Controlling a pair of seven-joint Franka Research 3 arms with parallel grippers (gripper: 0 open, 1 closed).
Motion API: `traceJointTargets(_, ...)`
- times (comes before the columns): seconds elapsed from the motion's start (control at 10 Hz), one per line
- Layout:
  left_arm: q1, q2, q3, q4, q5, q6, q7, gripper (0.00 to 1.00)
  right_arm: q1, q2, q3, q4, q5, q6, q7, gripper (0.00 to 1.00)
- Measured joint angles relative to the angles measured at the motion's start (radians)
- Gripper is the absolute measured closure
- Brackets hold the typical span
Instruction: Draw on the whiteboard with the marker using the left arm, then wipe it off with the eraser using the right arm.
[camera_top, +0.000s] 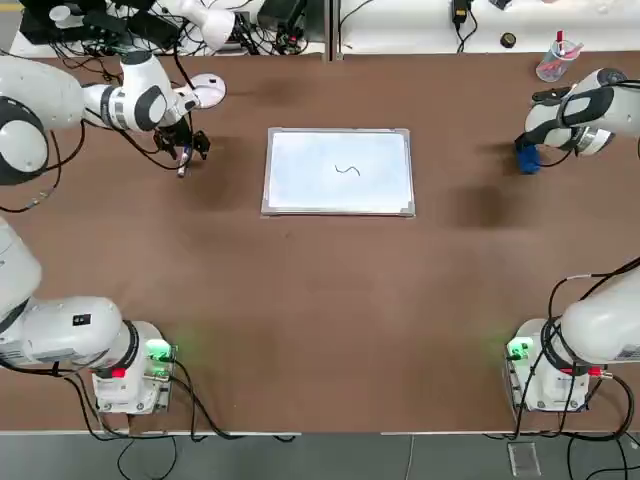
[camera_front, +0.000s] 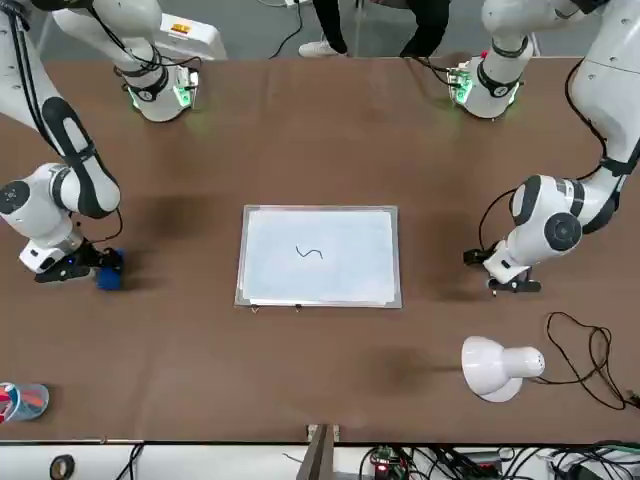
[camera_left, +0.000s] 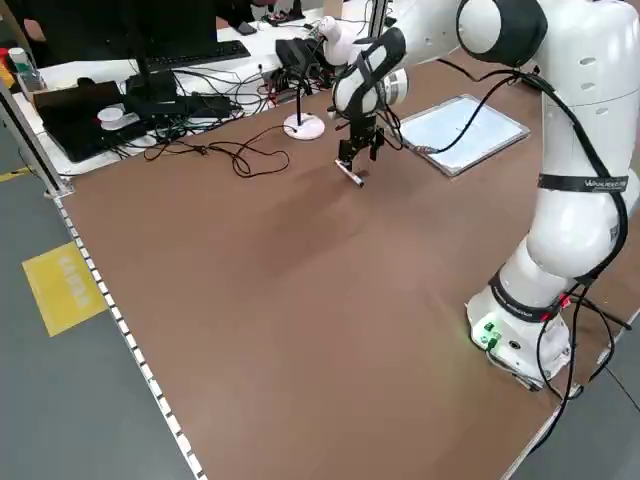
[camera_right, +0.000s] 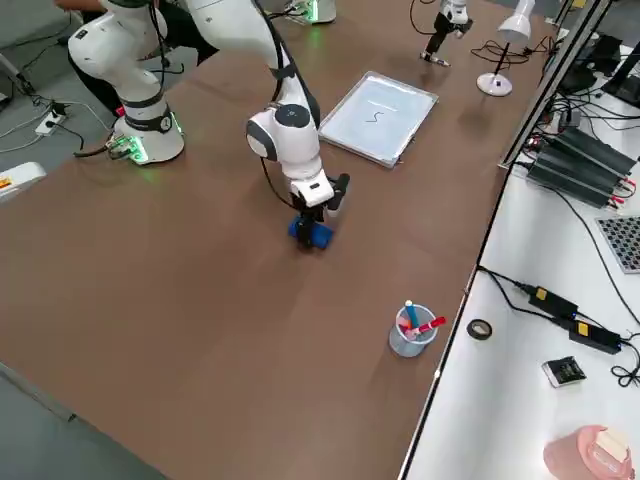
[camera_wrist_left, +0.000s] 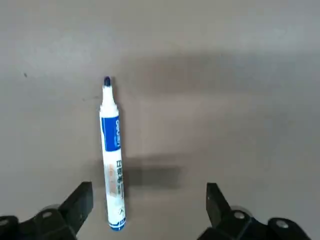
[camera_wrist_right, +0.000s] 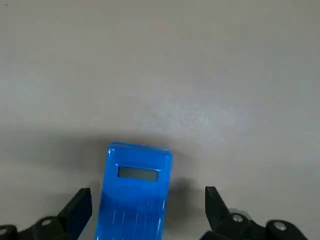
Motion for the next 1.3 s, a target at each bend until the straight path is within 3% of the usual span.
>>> traceJointTargets(0.3, 0.0, -0.011, 0.0, 0.09, 0.0, -0.068, 0.0, 0.0, 0.0, 0.002, 0.0, 0.0, 0.0, 0.0, 0.0, 0.0)
traceJointTargets(0.6, 0.001, -0.052, -0.003, 0.26, 0.0, -0.267, 0.0, 0.0, 0.001, 0.008, 0.0, 0.0, 0.0, 0.006, 0.0, 0.0)
traceJointTargets(0.9, 0.004, -0.129, -0.004, 0.391, 0.0, -0.403, 0.0, 0.0, 0.001, 0.021, 0.001, 0.0, 0.0, 0.022, 0.0, 0.04)
traceJointTargets(1.1, 0.007, -0.199, -0.003, 0.427, 0.001, -0.44, 0.0, 0.0, 0.003, 0.027, 0.001, 0.0, 0.0, 0.029, 0.001, 0.04)
traceJointTargets(1.3, 0.008, -0.278, -0.002, 0.439, 0.001, -0.498, 0.0, 0.0, 0.005, 0.027, 0.002, 0.001, 0.001, 0.03, 0.015, 0.18)
